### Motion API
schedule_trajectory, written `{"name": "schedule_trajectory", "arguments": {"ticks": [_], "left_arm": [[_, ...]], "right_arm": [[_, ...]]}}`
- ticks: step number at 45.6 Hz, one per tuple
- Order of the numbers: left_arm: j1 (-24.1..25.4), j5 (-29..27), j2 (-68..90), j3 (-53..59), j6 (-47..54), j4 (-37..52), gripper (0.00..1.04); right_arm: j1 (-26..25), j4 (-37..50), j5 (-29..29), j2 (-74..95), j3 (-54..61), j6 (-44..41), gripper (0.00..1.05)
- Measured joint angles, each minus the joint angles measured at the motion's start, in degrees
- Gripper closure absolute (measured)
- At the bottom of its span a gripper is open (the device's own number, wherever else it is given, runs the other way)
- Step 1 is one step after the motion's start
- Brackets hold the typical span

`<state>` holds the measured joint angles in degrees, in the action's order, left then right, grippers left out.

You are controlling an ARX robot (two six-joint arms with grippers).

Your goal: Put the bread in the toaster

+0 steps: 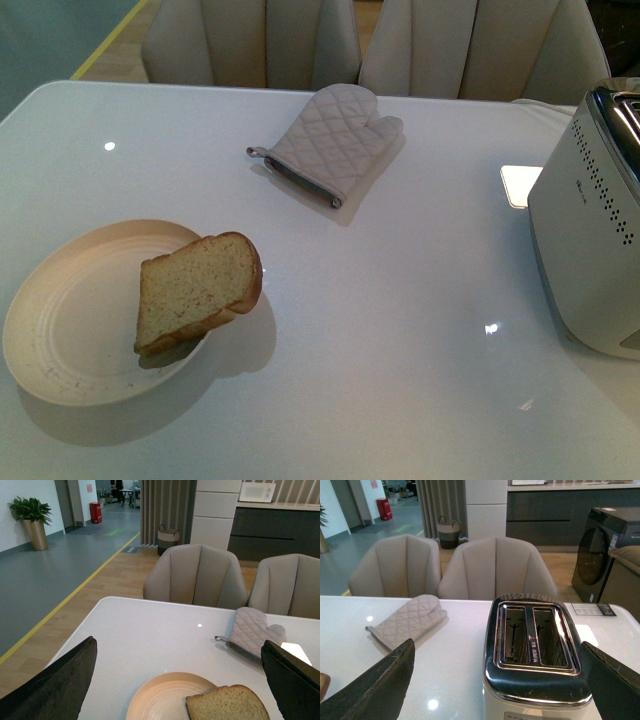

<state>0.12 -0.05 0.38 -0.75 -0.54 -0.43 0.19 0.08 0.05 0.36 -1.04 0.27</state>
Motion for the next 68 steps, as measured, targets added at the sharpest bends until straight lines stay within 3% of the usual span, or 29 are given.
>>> {"name": "schedule_trajectory", "arguments": {"ticks": [6, 9, 14, 18, 26, 35, 44, 61, 68], "left_arm": [[-2.4, -1.2, 12.0, -8.4, -12.2, -18.0, 0.07], [-2.8, 0.4, 17.9, -10.8, -17.2, -20.3, 0.07], [1.7, 7.4, 32.3, -14.9, -22.8, -13.6, 0.07], [4.4, 9.3, 42.3, -16.1, -23.0, -6.3, 0.07], [8.4, 6.4, 74.3, -21.8, -23.2, 11.6, 0.07], [9.4, 3.1, 100.3, -29.0, -21.9, 21.0, 0.07], [10.6, 1.0, 118.3, -35.3, -19.6, 24.1, 0.07], [8.9, -1.1, 130.2, -42.2, -17.9, 24.4, 0.07], [8.1, -1.4, 132.1, -43.8, -18.1, 23.9, 0.24]], "right_arm": [[0.0, 0.0, 0.0, 0.0, 0.0, 0.0, 0.09], [0.0, 0.0, 0.0, 0.0, 0.0, 0.0, 0.09], [0.0, 0.0, 0.0, 0.0, 0.0, 0.0, 0.09], [0.0, 0.0, 0.0, 0.0, 0.0, 0.0, 0.09], [0.0, 0.0, 0.0, 0.0, 0.0, 0.0, 0.09], [0.0, 0.0, 0.0, 0.0, 0.0, 0.0, 0.09], [0.0, 0.0, 0.0, 0.0, 0.0, 0.0, 0.09], [0.0, 0.0, 0.0, 0.0, 0.0, 0.0, 0.09], [0.0, 0.0, 0.0, 0.0, 0.0, 0.0, 0.09]]}}
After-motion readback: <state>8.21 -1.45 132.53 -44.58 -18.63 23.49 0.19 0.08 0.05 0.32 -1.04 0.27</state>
